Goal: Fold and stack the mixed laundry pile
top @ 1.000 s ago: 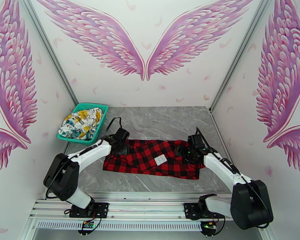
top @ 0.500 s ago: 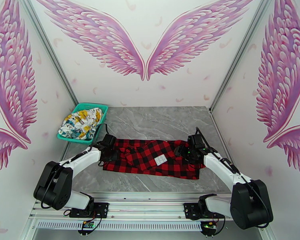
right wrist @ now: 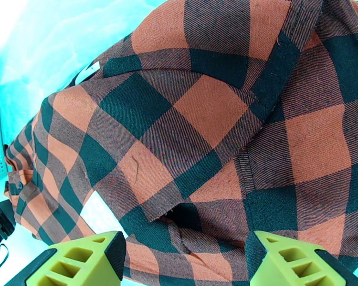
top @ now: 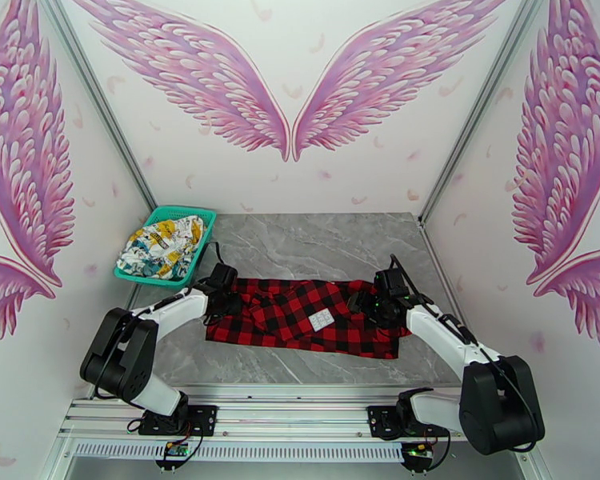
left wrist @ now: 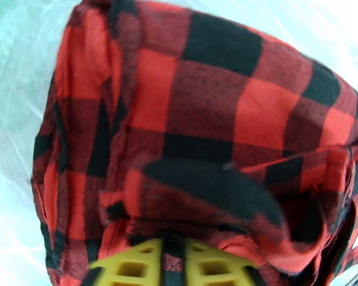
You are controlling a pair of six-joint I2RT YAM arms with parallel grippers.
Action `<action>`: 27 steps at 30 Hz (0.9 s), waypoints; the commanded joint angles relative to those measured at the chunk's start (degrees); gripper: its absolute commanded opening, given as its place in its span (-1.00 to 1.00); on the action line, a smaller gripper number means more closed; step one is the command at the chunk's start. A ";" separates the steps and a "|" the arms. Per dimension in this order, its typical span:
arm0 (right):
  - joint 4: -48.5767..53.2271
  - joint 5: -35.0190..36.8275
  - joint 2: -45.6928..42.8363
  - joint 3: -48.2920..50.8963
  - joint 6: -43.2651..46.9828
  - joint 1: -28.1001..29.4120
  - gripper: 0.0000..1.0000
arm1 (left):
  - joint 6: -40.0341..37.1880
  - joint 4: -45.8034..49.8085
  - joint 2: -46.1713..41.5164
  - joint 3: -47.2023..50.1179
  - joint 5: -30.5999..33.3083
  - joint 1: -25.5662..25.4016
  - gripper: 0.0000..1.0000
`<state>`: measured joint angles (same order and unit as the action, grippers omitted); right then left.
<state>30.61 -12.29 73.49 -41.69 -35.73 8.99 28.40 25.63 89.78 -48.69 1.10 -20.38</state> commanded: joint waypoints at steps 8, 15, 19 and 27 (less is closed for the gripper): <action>-0.63 -0.79 0.86 -1.26 1.23 -0.56 0.43 | -0.94 9.30 -9.36 -0.36 4.48 -1.57 -1.00; -1.12 -1.24 1.48 -1.19 1.20 -0.58 0.43 | -0.52 9.45 -8.90 0.43 5.04 -1.77 -0.65; -1.26 -1.33 1.52 -1.08 1.17 -0.56 0.43 | -0.56 5.52 -4.92 -0.11 4.45 -1.62 -0.32; -0.84 -1.36 1.12 -0.91 1.28 -0.55 0.43 | -1.53 2.08 2.30 -3.55 5.73 -1.23 -0.17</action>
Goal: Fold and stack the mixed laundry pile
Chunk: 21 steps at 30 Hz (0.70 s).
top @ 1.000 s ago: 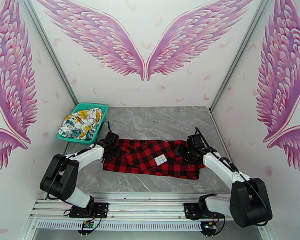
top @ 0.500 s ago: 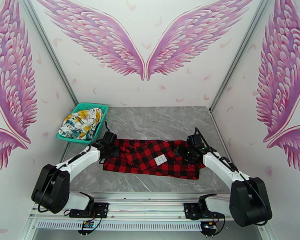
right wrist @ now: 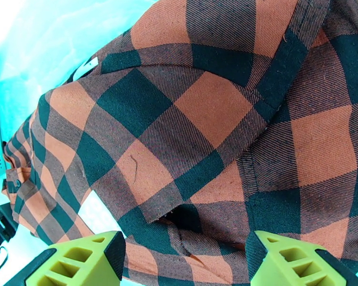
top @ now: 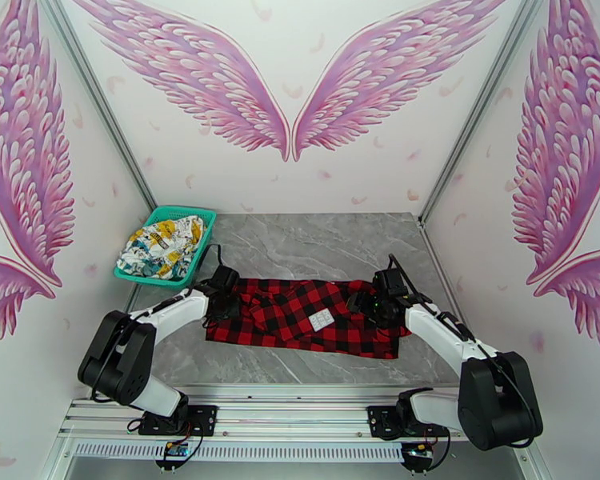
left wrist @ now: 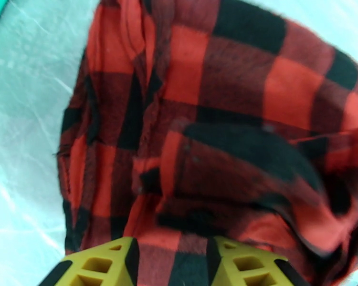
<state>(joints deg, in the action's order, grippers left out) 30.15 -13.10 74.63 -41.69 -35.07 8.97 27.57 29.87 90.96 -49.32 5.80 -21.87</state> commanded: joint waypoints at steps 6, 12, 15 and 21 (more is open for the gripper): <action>-0.49 -0.52 -0.01 -0.86 0.62 -0.54 0.43 | -0.68 -2.59 1.50 -3.83 -0.09 0.07 -0.31; -0.61 -0.78 0.23 -0.89 0.64 -0.59 0.43 | -1.03 -2.79 2.24 -4.51 0.09 0.07 -0.30; -0.53 -0.78 0.16 -0.85 0.62 -0.53 0.43 | -1.16 -3.32 2.90 -4.73 0.37 0.07 -0.49; -0.28 -0.87 -0.11 -0.79 0.69 -0.56 0.43 | -1.64 -3.85 4.23 -5.42 1.36 0.07 -0.91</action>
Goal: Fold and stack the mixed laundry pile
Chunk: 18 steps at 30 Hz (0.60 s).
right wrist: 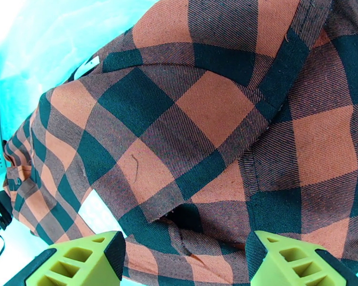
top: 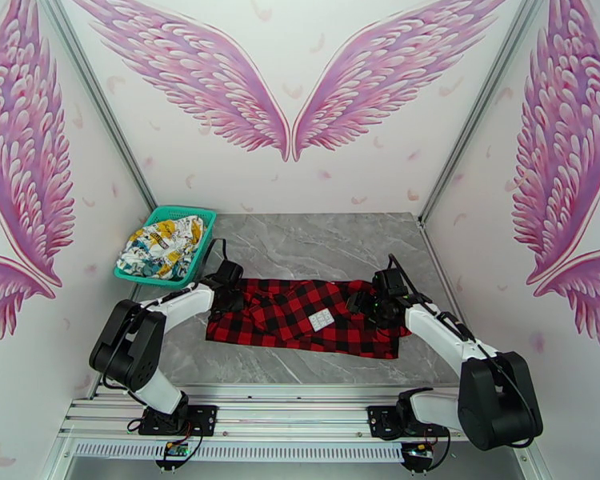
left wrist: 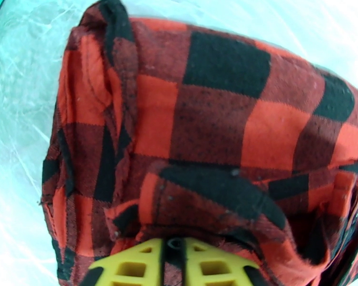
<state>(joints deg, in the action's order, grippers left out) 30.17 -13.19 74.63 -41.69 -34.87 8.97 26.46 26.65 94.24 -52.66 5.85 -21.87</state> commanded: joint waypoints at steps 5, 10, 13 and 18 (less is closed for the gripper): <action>-0.28 -0.79 -0.15 -0.76 0.56 -0.53 0.43 | -0.79 0.25 0.35 -2.49 1.85 -0.25 -1.00; -0.20 -0.96 -0.26 -1.02 0.59 -0.54 0.43 | -0.79 5.08 -1.70 -3.25 3.55 -1.45 -1.00; 0.01 -1.04 -0.40 -1.07 0.77 -0.58 0.43 | -0.41 8.94 -4.22 -2.24 4.74 -2.34 -1.00; 0.09 -1.36 -0.39 -1.27 1.12 -0.54 0.44 | 0.25 15.09 -12.25 1.08 6.20 -3.27 -1.00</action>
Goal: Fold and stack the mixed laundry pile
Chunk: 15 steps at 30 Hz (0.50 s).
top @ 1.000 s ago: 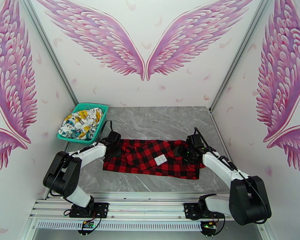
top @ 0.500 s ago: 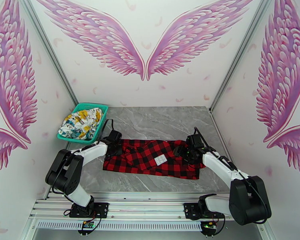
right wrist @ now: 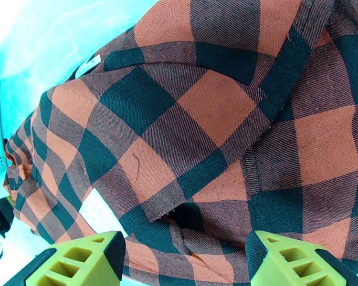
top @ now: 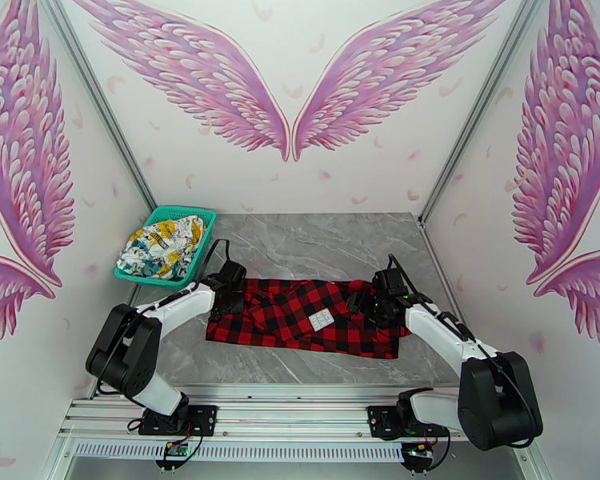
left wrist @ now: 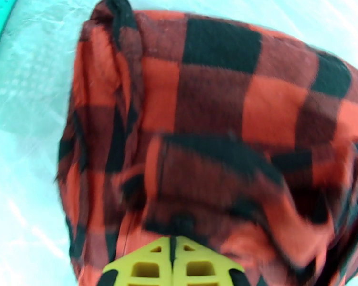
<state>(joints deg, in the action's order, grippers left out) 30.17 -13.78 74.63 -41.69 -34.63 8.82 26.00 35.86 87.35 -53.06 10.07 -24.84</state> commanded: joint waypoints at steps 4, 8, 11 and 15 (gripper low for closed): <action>0.10 -0.82 0.39 -1.98 1.14 -0.38 0.44 | 0.17 9.69 -10.29 1.35 1.56 -0.58 -1.00; -0.16 -1.03 1.21 -2.48 1.21 -0.38 0.43 | -2.16 7.16 -10.59 -1.53 -6.66 -2.04 -0.49; -0.20 -1.16 1.66 -2.75 1.17 -0.38 0.43 | -2.83 4.45 -6.84 -4.63 -9.19 -3.05 -0.10; 0.08 -1.00 1.40 -2.72 1.14 -0.38 0.44 | -6.07 4.58 -0.08 -10.38 -9.56 -5.62 0.13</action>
<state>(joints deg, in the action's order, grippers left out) 30.17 -14.22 75.77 -42.54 -34.41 8.78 22.79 41.50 83.77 -59.07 2.79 -28.95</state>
